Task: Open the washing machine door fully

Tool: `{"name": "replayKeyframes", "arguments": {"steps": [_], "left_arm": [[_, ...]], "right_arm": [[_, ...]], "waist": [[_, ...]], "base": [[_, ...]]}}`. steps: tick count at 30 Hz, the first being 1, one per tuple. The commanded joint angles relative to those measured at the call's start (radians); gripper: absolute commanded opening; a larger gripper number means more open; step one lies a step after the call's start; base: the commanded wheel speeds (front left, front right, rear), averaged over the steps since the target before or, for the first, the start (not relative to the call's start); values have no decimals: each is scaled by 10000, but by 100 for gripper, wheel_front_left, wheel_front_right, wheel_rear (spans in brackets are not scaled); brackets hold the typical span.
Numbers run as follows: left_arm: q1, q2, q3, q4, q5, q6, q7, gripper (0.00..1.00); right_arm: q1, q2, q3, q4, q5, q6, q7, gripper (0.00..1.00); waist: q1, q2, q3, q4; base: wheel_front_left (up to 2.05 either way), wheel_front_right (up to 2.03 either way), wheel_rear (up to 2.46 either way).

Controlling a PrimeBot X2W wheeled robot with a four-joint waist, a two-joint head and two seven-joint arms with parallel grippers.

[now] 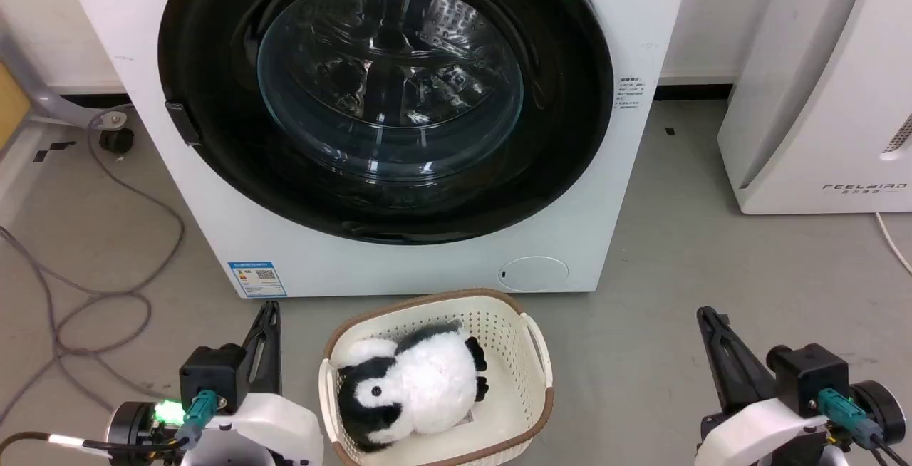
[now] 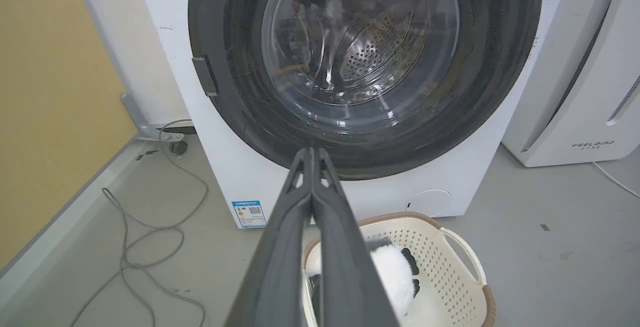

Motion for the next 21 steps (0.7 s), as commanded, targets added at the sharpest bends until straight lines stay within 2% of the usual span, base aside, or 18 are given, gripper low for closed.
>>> {"name": "replayKeyframes", "arguments": {"steps": [1, 21], "left_arm": [[11, -11, -16, -57, 28, 28, 3, 0], [11, -11, -16, -57, 28, 28, 3, 0]], "right_arm": [[-140, 13, -30, -41, -78, 8, 7, 0], [-140, 13, -30, -41, -78, 8, 7, 0]], "waist": [[0, 0, 0, 0], [0, 0, 0, 0]], "base": [[0, 0, 0], [0, 0, 0]]}}
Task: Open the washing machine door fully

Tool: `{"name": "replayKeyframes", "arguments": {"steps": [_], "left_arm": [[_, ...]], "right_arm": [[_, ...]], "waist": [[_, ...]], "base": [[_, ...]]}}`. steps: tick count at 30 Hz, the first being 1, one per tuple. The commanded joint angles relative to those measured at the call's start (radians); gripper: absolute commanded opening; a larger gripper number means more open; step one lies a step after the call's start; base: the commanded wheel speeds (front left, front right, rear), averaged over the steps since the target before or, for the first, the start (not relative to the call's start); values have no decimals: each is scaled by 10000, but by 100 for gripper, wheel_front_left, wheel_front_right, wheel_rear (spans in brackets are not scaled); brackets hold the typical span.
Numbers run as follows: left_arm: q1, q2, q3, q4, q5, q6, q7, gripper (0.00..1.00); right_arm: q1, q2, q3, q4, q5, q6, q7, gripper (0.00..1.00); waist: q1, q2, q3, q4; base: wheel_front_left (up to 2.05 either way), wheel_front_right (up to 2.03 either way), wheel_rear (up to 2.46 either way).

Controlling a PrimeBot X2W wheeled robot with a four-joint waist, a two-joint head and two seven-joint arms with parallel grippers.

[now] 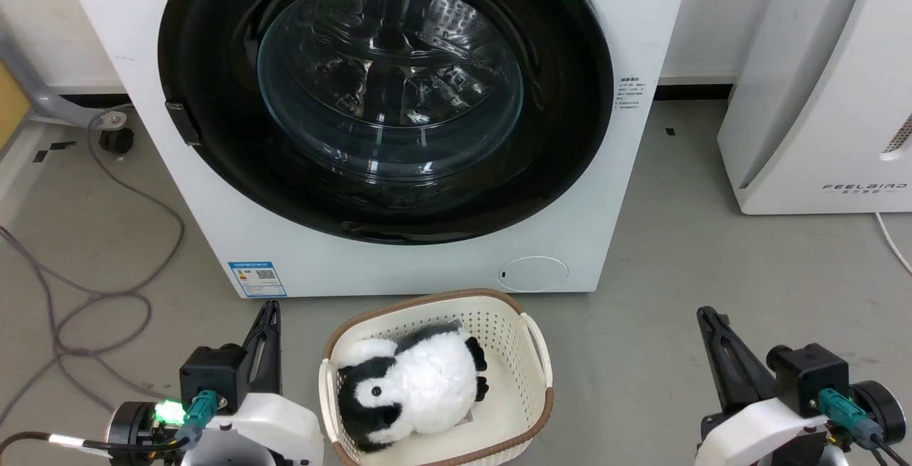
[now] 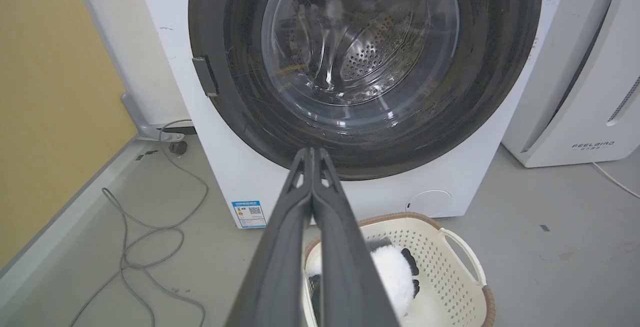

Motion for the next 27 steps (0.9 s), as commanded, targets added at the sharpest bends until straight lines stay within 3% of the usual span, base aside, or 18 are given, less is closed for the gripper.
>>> {"name": "replayKeyframes", "arguments": {"steps": [1, 27], "left_arm": [[11, -1, -11, -47, 28, 28, 3, 0], [11, -1, -11, -47, 28, 28, 3, 0]], "right_arm": [[-139, 13, -22, -39, -78, 8, 7, 0], [-139, 13, -22, -39, -78, 8, 7, 0]], "waist": [[0, 0, 0, 0], [0, 0, 0, 0]], "base": [[0, 0, 0], [0, 0, 0]]}}
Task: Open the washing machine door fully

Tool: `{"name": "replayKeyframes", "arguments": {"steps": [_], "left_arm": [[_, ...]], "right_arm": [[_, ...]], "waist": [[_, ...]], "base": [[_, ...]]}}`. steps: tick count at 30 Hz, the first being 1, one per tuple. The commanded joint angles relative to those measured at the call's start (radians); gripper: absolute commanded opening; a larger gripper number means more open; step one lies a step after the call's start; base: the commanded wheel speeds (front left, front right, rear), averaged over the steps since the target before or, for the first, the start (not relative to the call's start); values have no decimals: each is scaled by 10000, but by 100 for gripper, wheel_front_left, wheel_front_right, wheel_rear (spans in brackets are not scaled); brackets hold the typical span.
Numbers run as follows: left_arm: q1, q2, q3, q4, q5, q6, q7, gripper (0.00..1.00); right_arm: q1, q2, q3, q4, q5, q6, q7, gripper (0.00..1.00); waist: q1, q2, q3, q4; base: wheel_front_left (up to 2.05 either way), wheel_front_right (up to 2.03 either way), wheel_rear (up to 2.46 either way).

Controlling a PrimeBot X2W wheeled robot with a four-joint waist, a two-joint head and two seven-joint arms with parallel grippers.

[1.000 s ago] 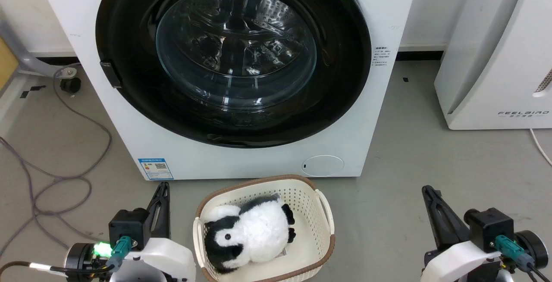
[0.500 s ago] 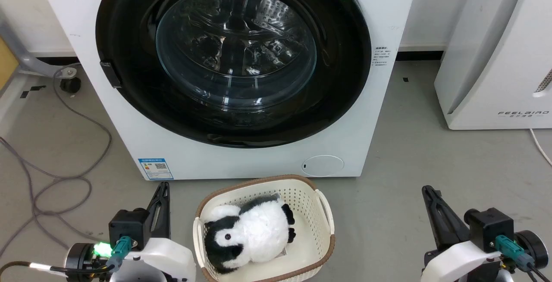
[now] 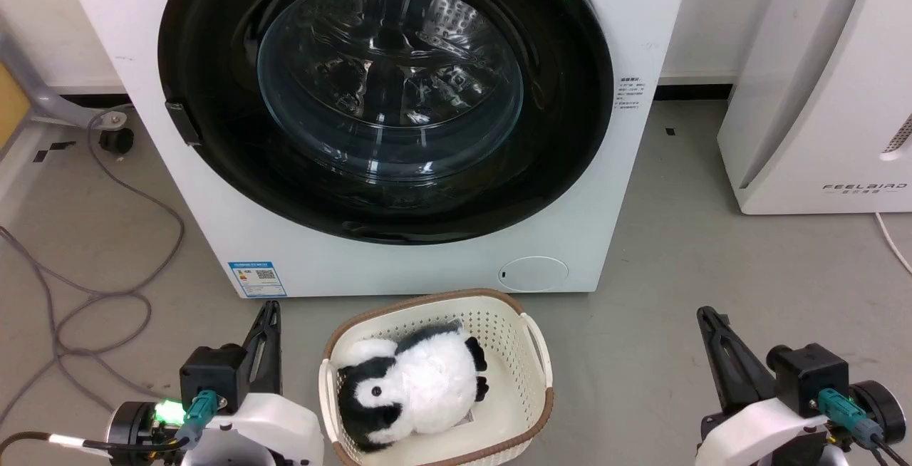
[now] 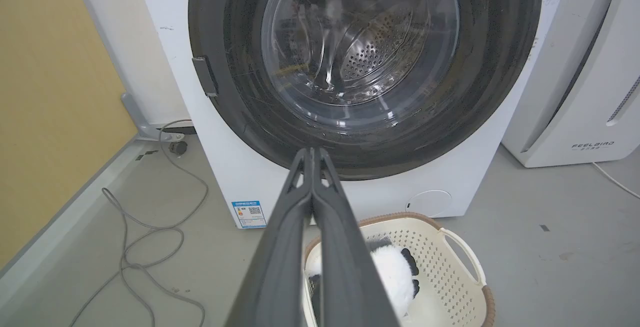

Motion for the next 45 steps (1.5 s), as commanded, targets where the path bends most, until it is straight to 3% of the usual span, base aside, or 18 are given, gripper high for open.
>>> {"name": "replayKeyframes", "arguments": {"steps": [1, 18, 19, 45], "left_arm": [[11, 1, -11, -45, 28, 28, 3, 0], [11, 1, -11, -45, 28, 28, 3, 0], [0, 0, 0, 0, 0, 0, 0, 100], [-87, 0, -225, -2, -221, 326, -468, 100]], "right_arm": [[-139, 13, -22, -39, -78, 8, 7, 0], [-139, 13, -22, -39, -78, 8, 7, 0], [0, 0, 0, 0, 0, 0, 0, 100], [-29, 2, -71, -242, 830, 1, -467, 100]], "waist": [[0, -1, 0, 0], [0, -1, 0, 0], [0, -1, 0, 0], [0, -1, 51, 15]], "base": [[0, 0, 0], [0, 0, 0], [0, 0, 0], [0, 0, 0]]}}
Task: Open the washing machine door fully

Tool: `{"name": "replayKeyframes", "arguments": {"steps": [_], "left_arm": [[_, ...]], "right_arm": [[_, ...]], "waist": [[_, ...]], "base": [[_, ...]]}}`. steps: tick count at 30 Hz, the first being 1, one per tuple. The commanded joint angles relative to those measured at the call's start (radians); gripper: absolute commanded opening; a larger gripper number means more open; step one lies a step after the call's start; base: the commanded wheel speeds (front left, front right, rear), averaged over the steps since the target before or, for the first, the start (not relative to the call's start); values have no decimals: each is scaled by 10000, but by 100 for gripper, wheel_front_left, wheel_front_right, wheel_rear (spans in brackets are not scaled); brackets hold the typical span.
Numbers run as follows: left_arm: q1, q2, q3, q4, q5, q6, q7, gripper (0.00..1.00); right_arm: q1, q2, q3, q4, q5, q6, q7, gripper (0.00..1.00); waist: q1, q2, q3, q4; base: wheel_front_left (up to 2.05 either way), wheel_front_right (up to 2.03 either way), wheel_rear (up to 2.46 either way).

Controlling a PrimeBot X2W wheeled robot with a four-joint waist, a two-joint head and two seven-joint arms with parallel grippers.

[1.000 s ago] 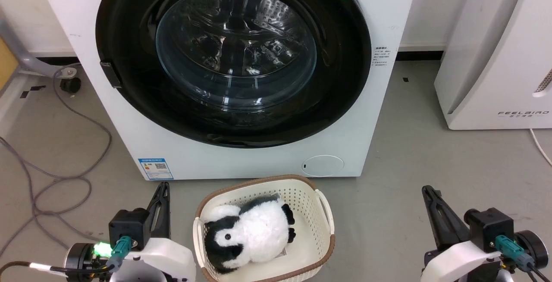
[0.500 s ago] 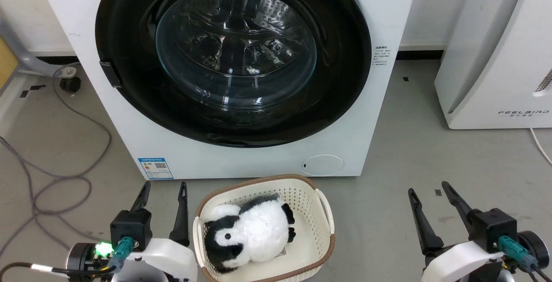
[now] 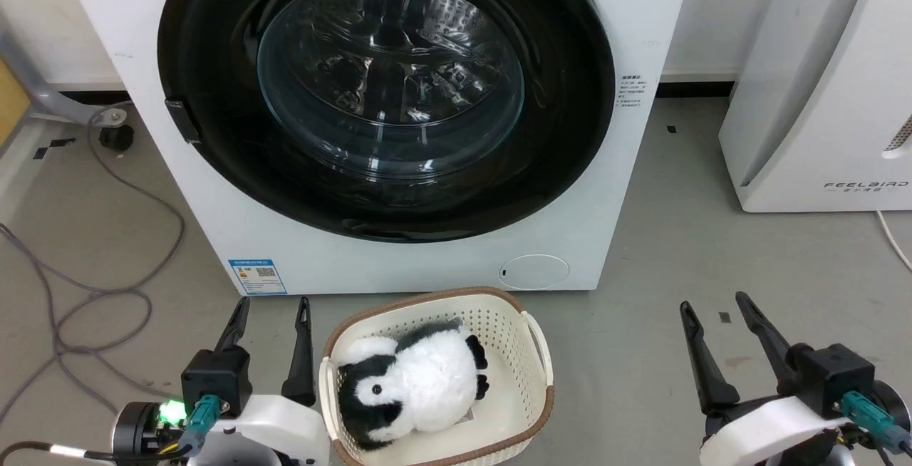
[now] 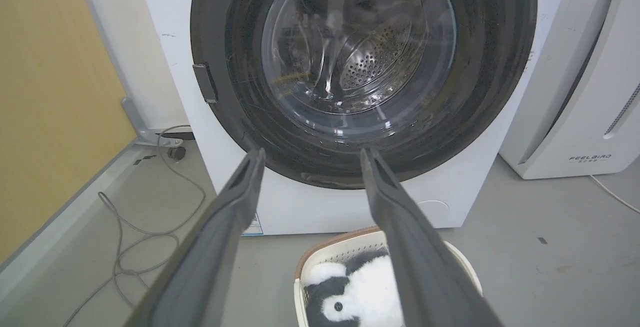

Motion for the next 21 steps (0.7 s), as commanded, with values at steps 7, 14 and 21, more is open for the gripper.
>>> {"name": "replayKeyframes", "arguments": {"steps": [7, 14, 21], "left_arm": [[-107, 2, -73, -20, -98, 147, -237, 100], [-122, 2, -108, -27, -141, 231, -382, 100], [-147, 2, -138, -29, -173, 291, -529, 100]], "right_arm": [[-56, 3, -31, -153, 618, 2, -232, 0], [-79, 4, -73, -105, 1989, 2, -377, 0], [-144, 4, -115, 115, 4248, 3, -524, 0]], "waist": [[0, -1, 14, 15], [0, -1, 18, 21], [0, -1, 28, 33]], "base": [[0, 0, 0], [0, 0, 0], [0, 0, 0]]}}
